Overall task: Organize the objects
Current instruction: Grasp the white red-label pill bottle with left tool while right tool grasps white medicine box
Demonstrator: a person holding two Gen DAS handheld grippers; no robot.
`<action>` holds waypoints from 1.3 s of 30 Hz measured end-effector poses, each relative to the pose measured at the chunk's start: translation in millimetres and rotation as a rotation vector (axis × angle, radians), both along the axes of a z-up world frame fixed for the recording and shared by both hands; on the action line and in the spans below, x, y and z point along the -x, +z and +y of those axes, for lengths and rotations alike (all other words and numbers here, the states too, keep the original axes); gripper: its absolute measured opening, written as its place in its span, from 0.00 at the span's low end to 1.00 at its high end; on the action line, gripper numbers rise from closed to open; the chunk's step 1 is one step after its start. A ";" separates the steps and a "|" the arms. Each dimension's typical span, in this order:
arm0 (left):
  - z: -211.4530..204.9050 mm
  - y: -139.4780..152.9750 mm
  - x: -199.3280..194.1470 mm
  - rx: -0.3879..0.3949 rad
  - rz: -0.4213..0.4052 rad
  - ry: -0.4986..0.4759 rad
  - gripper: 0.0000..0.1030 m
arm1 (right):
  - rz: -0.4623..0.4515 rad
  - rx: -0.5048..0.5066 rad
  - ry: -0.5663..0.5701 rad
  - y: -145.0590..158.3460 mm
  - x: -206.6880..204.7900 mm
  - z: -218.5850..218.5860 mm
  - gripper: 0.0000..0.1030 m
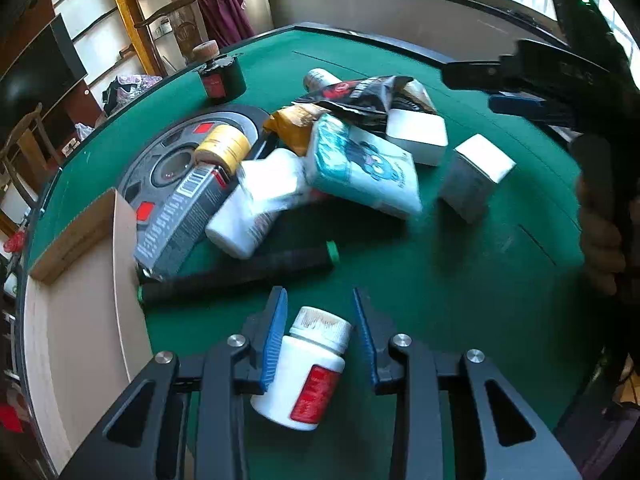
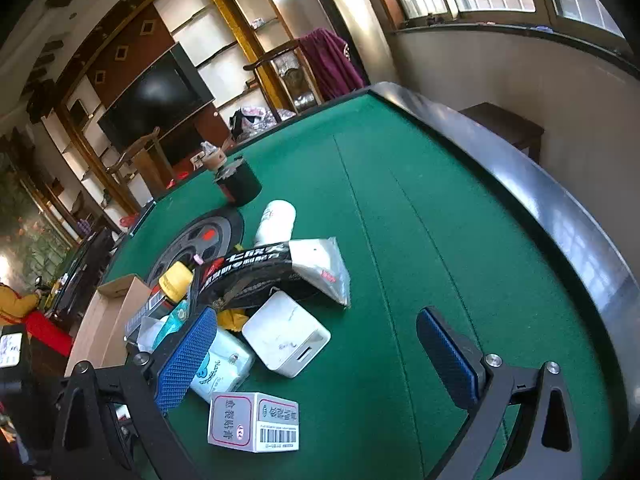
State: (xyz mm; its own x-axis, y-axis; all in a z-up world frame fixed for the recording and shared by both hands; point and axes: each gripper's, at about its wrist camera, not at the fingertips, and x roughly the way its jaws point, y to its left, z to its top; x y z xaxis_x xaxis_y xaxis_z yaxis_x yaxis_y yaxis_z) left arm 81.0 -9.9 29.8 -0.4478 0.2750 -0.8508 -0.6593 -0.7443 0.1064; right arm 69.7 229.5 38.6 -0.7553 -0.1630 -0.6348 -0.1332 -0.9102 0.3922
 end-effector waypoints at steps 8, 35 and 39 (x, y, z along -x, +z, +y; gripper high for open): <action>-16.0 -6.1 -8.3 -0.026 0.005 0.049 0.53 | -0.013 0.000 -0.012 -2.3 0.4 2.4 0.99; -84.6 45.3 -71.9 -0.403 0.041 0.234 0.32 | -0.192 -0.374 0.162 -23.0 -6.8 -85.5 0.36; -106.8 57.5 -77.7 -0.438 0.057 0.273 0.32 | -0.179 -0.293 0.142 -14.3 -14.6 -76.2 0.36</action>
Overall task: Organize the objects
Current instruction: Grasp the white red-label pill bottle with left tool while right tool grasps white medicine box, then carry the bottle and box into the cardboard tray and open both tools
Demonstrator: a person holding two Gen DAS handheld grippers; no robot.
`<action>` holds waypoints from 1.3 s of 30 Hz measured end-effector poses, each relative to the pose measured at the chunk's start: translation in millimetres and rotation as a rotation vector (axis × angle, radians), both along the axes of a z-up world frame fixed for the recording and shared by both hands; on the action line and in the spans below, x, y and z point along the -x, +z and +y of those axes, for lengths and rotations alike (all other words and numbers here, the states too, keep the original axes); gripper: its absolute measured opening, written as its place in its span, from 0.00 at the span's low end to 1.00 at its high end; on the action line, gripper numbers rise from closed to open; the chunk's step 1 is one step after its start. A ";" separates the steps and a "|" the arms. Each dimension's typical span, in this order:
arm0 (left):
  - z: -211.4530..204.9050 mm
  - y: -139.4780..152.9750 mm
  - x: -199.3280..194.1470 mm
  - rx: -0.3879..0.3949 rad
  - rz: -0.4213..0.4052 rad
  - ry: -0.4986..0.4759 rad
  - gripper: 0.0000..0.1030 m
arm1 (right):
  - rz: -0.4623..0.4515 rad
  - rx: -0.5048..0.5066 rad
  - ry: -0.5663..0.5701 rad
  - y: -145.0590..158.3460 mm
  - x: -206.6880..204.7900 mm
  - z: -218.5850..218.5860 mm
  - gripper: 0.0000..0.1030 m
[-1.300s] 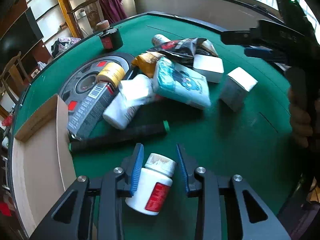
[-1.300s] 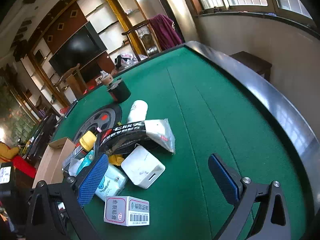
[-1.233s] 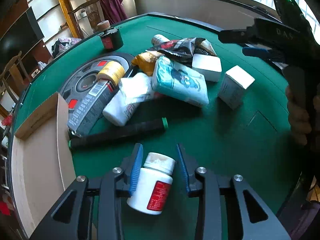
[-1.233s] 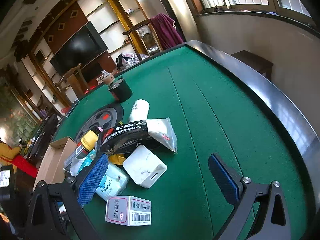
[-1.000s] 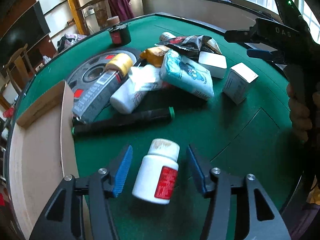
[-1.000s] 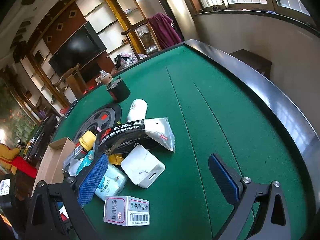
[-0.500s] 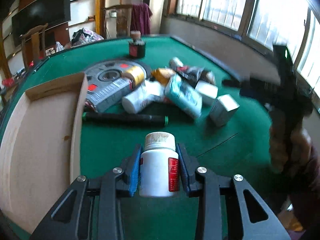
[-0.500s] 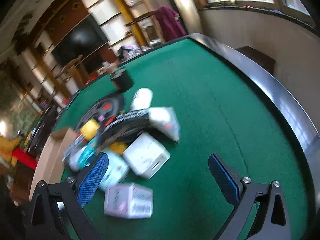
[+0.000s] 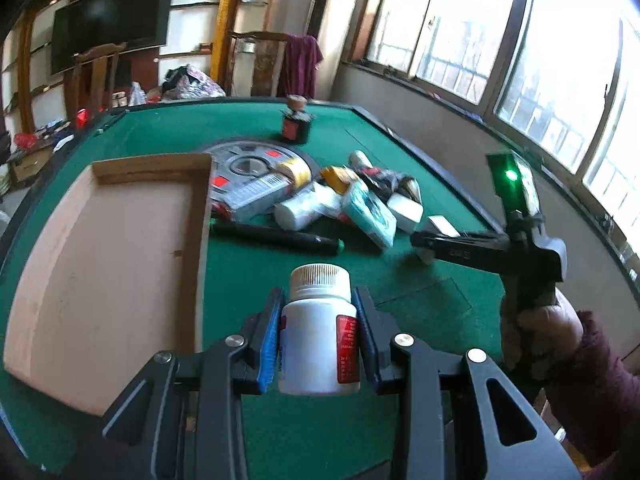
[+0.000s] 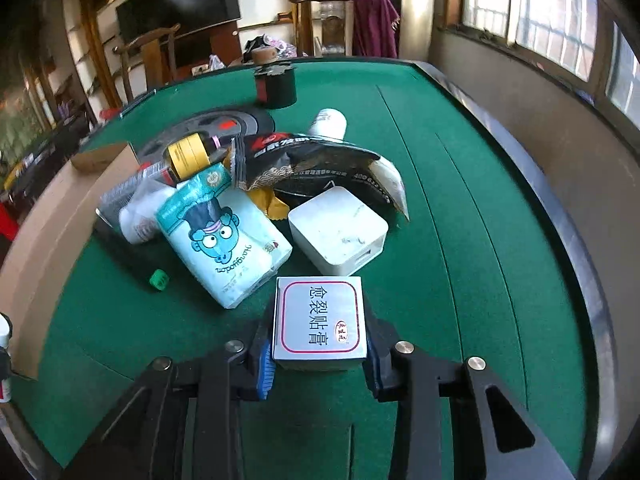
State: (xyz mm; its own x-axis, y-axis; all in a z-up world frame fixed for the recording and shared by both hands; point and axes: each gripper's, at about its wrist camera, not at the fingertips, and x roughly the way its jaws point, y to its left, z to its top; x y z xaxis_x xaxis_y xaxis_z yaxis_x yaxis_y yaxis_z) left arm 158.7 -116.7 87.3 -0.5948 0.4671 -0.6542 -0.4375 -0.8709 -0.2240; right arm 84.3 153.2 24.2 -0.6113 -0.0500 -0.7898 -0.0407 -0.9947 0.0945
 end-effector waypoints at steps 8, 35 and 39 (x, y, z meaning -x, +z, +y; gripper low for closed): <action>-56.3 94.9 9.4 -0.045 0.070 0.038 0.32 | 0.140 0.298 0.220 123.8 -22.0 -32.2 0.37; -113.4 -37.8 236.7 0.003 -0.194 0.292 0.32 | -0.164 0.411 0.296 29.5 177.4 -193.2 0.38; -109.1 -44.6 243.6 -0.034 -0.209 0.290 0.35 | -0.177 0.377 0.299 19.6 179.4 -197.5 0.38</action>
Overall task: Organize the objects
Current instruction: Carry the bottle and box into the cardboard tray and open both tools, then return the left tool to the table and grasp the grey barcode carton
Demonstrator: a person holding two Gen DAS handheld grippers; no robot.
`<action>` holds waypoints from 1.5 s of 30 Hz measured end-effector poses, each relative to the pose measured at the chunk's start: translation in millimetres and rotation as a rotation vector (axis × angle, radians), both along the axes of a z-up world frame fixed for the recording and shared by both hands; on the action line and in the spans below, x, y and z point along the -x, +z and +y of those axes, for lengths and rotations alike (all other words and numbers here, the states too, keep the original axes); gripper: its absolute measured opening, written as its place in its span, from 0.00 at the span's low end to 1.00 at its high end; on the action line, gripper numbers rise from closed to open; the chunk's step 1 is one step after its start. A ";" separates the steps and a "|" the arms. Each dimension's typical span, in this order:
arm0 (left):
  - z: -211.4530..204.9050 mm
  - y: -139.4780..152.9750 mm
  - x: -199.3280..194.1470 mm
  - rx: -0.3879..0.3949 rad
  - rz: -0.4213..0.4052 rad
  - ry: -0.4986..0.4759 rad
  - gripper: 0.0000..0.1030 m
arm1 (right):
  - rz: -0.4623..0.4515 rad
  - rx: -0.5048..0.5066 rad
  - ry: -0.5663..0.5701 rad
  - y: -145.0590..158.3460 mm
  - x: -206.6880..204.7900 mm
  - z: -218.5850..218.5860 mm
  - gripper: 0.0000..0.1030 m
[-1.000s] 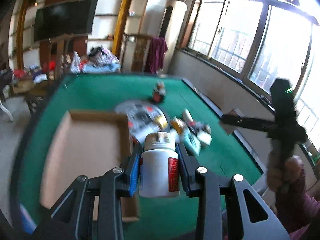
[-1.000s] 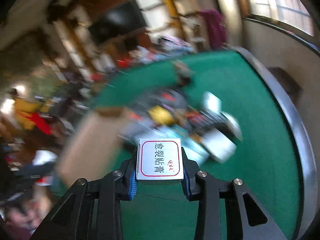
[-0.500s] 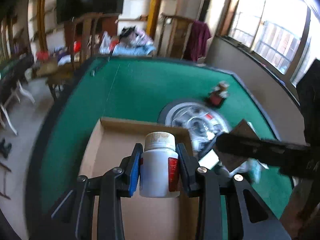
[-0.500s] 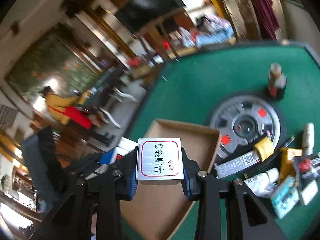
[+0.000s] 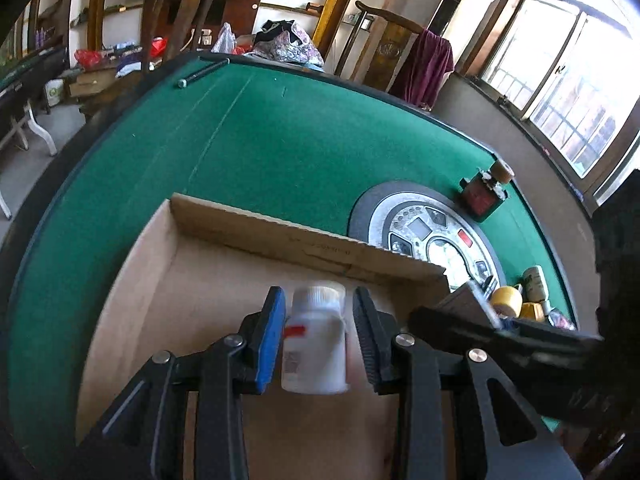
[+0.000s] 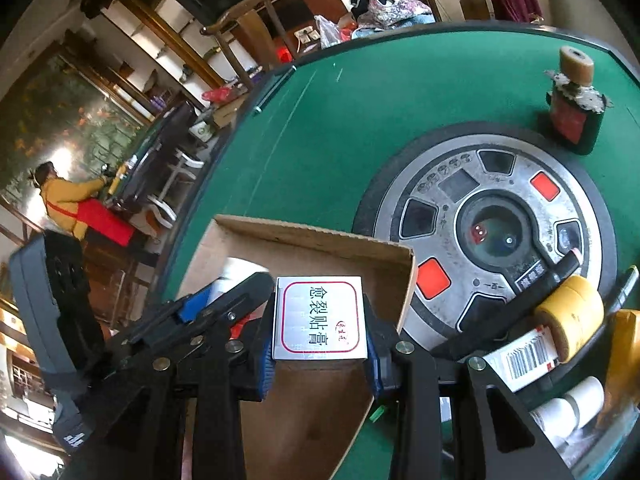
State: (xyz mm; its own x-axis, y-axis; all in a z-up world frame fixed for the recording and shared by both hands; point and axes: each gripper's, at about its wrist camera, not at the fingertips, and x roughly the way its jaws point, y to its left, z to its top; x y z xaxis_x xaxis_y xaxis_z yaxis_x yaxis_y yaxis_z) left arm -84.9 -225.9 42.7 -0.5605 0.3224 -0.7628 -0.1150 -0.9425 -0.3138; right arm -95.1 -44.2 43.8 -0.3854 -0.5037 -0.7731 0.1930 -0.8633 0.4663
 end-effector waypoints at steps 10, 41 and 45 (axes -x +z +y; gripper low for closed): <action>-24.4 2.2 -15.4 -0.029 0.026 0.127 0.62 | 0.052 0.026 -0.031 5.8 -3.9 13.4 0.65; 109.0 37.0 -81.5 0.273 0.119 -0.152 0.74 | 0.236 0.000 -0.481 20.4 -131.8 262.4 0.82; 146.4 14.8 -53.1 0.367 0.061 -0.216 0.69 | 0.220 0.044 -0.520 3.2 -130.8 286.6 0.82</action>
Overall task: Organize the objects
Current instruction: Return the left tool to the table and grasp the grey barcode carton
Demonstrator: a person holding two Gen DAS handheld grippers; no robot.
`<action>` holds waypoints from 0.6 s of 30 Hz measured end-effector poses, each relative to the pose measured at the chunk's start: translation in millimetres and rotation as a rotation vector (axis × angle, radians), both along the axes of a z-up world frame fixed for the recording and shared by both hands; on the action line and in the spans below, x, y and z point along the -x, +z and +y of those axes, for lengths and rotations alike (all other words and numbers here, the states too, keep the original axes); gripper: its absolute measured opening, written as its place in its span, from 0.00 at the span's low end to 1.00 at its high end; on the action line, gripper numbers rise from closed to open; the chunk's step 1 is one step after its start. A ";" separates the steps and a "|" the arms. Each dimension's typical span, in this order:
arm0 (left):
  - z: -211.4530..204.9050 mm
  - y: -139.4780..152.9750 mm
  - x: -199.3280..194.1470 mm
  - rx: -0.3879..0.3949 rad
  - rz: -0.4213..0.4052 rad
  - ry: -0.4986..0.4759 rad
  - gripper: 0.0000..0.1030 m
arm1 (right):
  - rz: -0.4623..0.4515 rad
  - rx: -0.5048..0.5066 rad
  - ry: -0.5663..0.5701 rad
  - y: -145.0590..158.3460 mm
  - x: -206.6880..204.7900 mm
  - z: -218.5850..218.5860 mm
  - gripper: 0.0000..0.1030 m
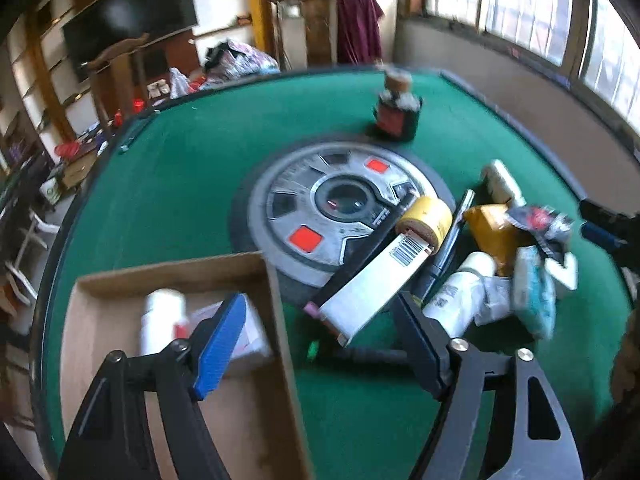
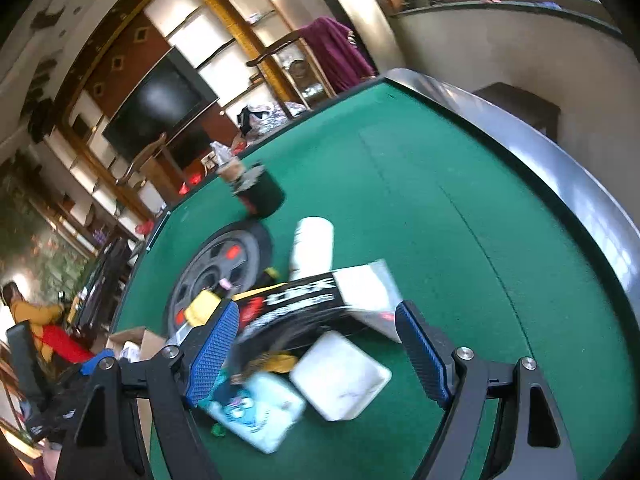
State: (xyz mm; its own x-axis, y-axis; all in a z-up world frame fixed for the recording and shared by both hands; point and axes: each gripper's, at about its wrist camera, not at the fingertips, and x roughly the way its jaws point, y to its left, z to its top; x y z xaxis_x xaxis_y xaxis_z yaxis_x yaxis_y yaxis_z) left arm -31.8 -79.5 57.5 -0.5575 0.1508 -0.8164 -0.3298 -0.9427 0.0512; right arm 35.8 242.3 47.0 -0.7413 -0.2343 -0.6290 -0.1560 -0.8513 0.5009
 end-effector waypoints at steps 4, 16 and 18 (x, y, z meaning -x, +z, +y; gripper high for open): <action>28.6 -9.2 10.8 0.113 0.006 -0.064 0.69 | -0.023 0.095 -0.006 -8.5 4.8 16.7 0.82; 58.6 -22.7 -25.2 0.146 -0.085 -0.202 0.25 | -0.047 0.107 -0.028 -11.0 3.3 25.0 0.89; 60.2 -21.8 -27.6 0.151 -0.070 -0.195 0.26 | -0.049 0.095 -0.016 -11.1 3.6 21.4 0.89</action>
State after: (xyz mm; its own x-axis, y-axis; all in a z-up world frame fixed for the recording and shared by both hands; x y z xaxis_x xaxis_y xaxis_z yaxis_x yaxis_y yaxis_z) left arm -4.2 -19.2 35.7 -0.4708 0.1236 -0.8735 -0.5125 -0.8443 0.1568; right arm 32.2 263.7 35.9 -0.7144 -0.2827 -0.6401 -0.1957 -0.7975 0.5707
